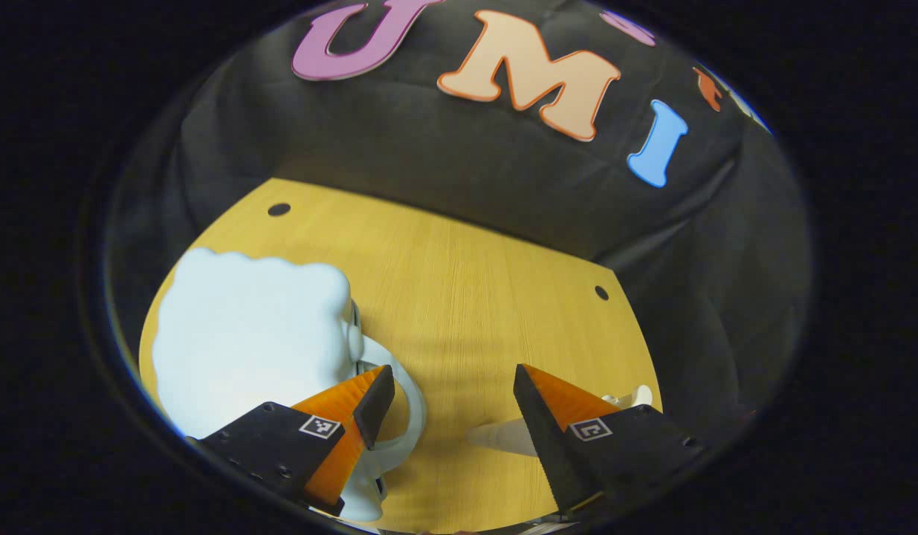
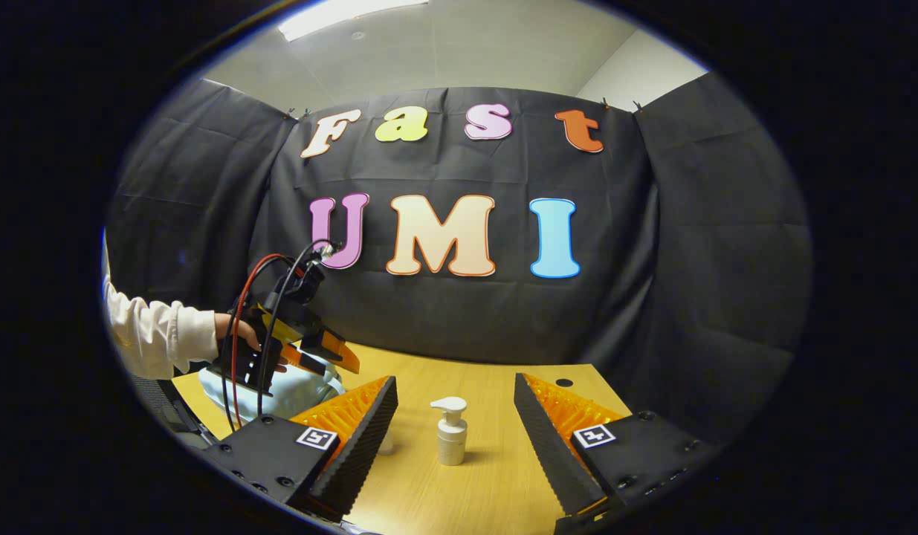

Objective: First open the suitcase, pack the skin care products into it, and then close the suitcase.

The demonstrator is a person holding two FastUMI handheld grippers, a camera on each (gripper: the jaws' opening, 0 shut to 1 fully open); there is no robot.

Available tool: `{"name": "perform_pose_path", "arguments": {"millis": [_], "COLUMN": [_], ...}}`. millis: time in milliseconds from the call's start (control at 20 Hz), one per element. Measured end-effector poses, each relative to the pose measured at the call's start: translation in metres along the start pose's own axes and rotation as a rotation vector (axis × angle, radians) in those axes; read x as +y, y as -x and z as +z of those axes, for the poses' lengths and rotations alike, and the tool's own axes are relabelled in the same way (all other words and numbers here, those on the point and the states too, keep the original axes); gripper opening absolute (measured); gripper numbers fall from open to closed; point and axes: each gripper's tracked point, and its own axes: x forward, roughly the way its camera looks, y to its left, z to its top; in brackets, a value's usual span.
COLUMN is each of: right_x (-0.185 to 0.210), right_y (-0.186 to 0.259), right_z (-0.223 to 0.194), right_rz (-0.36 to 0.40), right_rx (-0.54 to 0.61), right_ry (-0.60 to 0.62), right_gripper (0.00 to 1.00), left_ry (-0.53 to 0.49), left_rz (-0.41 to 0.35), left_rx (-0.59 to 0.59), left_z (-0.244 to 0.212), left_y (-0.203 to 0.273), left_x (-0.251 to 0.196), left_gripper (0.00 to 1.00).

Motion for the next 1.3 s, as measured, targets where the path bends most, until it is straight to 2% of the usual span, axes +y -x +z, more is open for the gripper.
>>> {"name": "perform_pose_path", "arguments": {"millis": [250, 500, 650, 850, 950, 1000, 1050, 1100, 1150, 1250, 1300], "right_x": [-0.019, -0.026, -0.03, -0.033, -0.036, -0.037, -0.038, -0.039, -0.039, -0.036, -0.034], "right_y": [-0.001, -0.003, -0.002, 0.0, 0.001, 0.001, 0.001, 0.0, 0.0, -0.001, -0.002], "right_z": [-0.005, -0.011, -0.013, -0.016, -0.016, -0.015, -0.014, -0.014, -0.015, -0.017, -0.017], "right_rz": [-0.048, -0.066, -0.073, -0.078, -0.082, -0.085, -0.087, -0.088, -0.088, -0.083, -0.08], "right_rx": [0.015, 0.027, 0.03, 0.038, 0.039, 0.037, 0.037, 0.037, 0.038, 0.042, 0.042], "right_ry": [-0.003, -0.006, 0.009, 0.016, 0.017, 0.017, 0.017, 0.017, 0.015, 0.01, 0.009], "right_gripper": [0.99, 0.99, 0.99, 0.99, 0.99, 0.99, 0.99, 0.99, 0.99, 1.0, 1.0], "left_ry": [-0.006, 0.01, 0.031, 0.029, 0.054, 0.064, 0.073, 0.09, 0.106, 0.126, 0.119], "left_rz": [0.11, 0.206, 0.241, 0.263, 0.273, 0.276, 0.276, 0.27, 0.265, 0.246, 0.235], "left_rx": [0.184, 0.351, 0.403, 0.447, 0.473, 0.486, 0.498, 0.502, 0.506, 0.512, 0.516], "left_z": [-0.027, -0.051, -0.061, -0.068, -0.075, -0.078, -0.082, -0.084, -0.086, -0.086, -0.086], "left_y": [-0.028, -0.044, -0.052, -0.058, -0.059, -0.059, -0.059, -0.06, -0.06, -0.06, -0.059], "left_x": [0.02, 0.031, 0.034, 0.04, 0.045, 0.048, 0.05, 0.051, 0.051, 0.05, 0.049], "left_gripper": [0.96, 0.87, 0.85, 0.75, 0.6, 0.47, 0.41, 0.31, 0.25, 0.22, 0.14]}}
